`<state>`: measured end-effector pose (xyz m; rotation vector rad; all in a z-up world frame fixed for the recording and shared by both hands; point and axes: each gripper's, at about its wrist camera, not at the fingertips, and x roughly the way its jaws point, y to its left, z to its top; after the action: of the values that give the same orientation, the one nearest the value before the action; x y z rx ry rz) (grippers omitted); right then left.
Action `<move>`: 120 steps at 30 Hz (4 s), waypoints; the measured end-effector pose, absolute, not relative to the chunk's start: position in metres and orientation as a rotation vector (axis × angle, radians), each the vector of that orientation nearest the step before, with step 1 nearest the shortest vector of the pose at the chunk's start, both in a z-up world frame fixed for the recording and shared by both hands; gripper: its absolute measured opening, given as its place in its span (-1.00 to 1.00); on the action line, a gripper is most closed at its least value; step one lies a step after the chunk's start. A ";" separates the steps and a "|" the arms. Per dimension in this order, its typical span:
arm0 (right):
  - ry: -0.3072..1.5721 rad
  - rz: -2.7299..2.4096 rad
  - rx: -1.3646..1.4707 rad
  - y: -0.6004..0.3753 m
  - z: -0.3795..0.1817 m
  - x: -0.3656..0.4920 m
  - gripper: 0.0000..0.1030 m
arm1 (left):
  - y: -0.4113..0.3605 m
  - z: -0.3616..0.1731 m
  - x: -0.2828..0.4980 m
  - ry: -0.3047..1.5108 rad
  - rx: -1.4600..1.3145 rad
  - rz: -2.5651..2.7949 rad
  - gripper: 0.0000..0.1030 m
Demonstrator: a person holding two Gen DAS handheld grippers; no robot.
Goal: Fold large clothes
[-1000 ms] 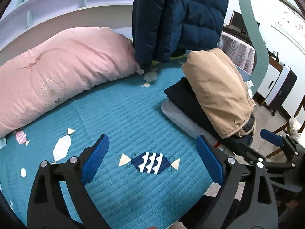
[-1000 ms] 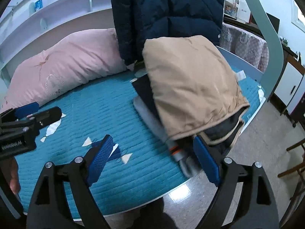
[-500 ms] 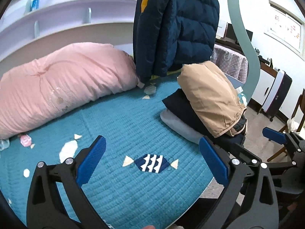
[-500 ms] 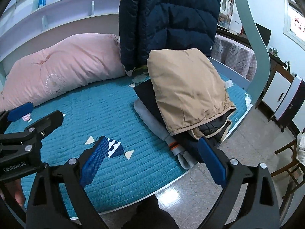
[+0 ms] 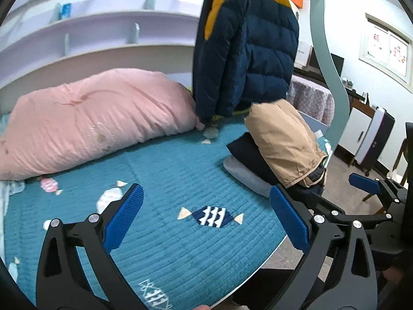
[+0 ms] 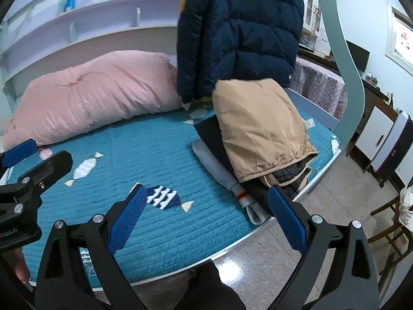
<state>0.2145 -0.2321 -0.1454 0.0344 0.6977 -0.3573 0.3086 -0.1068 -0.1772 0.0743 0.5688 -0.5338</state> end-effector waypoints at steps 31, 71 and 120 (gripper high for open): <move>0.478 -0.126 -0.007 -0.143 -0.041 0.039 0.85 | 0.006 -0.075 0.065 0.363 0.023 -0.202 0.91; 0.306 0.010 -0.009 -0.106 0.013 -0.032 0.85 | 0.037 -0.015 -0.025 0.251 0.035 -0.053 0.91; 0.312 0.003 0.001 -0.105 0.013 -0.038 0.85 | 0.042 -0.021 -0.022 0.233 0.052 -0.056 0.91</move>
<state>-0.0381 -0.1048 0.0135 0.0013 0.3121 0.0032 -0.0219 0.0416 -0.0209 0.0520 0.2335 -0.0563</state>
